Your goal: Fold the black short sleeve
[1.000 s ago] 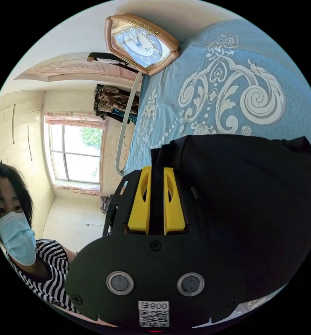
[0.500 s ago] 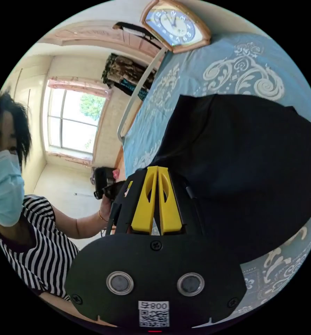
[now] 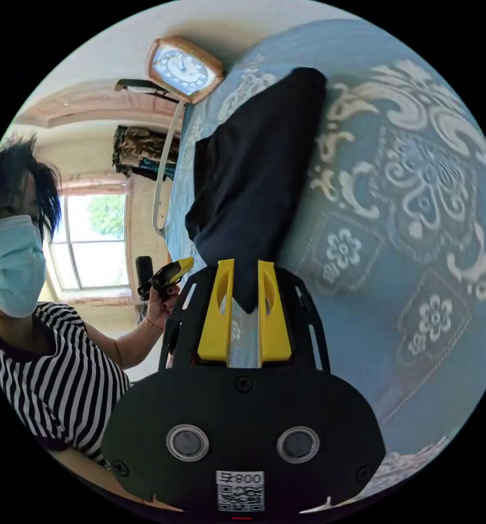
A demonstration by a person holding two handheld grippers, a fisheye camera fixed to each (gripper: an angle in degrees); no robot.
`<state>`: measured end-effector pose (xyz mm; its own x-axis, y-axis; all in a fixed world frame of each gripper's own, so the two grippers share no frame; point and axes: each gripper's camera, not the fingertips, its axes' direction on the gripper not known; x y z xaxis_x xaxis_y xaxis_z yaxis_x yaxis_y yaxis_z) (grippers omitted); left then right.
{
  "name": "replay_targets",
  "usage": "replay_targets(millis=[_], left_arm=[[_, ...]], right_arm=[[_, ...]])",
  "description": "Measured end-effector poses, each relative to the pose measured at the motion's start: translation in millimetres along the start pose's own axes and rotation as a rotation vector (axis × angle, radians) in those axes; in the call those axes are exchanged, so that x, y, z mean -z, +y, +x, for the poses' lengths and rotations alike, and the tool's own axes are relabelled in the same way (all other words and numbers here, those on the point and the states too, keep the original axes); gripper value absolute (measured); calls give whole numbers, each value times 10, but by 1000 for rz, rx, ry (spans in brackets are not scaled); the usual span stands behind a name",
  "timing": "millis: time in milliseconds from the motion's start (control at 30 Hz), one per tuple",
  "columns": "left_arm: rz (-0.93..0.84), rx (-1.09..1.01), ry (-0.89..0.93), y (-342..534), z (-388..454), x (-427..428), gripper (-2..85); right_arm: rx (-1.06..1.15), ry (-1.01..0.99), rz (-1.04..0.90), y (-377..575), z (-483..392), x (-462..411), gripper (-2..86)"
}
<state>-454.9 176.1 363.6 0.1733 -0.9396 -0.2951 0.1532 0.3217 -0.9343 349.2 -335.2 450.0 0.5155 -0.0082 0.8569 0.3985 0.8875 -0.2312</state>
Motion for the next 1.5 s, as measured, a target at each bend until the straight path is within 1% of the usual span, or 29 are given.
replay_targets(millis=[67,100,167,333,500,567,700,800,900,967,1033,1200,1500], left_arm=[[-78,18,47,104,-2,-144,30],[-93,25,61,129,-10,-182,34],[-145,70,115,217,-62,-332,47],[-161,133,196,341,-153,-511,63],[-142,185,235,452,-260,-565,80],[-107,232,297,528,-350,-579,94],[-16,269,386,635,-442,-604,115],[102,307,469,703,-550,-618,121],[220,374,520,766,-692,-644,115],[295,422,539,820,-802,-671,97],[332,450,536,871,-855,-699,69],[274,431,479,1020,-745,-807,43],[22,283,364,1265,-24,-854,40]], right_arm=[[-111,-58,4,277,213,16,95],[-132,-83,-3,326,258,-7,97],[-171,-221,-17,464,381,-109,93],[-158,-270,0,647,480,-137,50],[-161,-405,32,908,590,-30,29],[-145,-521,71,1047,601,72,24],[-119,-586,99,1226,554,215,20],[-92,-627,112,1376,505,322,19],[-80,-656,132,1559,476,433,18],[-76,-680,147,1727,465,524,18],[-78,-687,157,1859,461,594,18],[-94,-691,167,2264,447,805,17],[-127,-671,170,3291,114,1406,16]])
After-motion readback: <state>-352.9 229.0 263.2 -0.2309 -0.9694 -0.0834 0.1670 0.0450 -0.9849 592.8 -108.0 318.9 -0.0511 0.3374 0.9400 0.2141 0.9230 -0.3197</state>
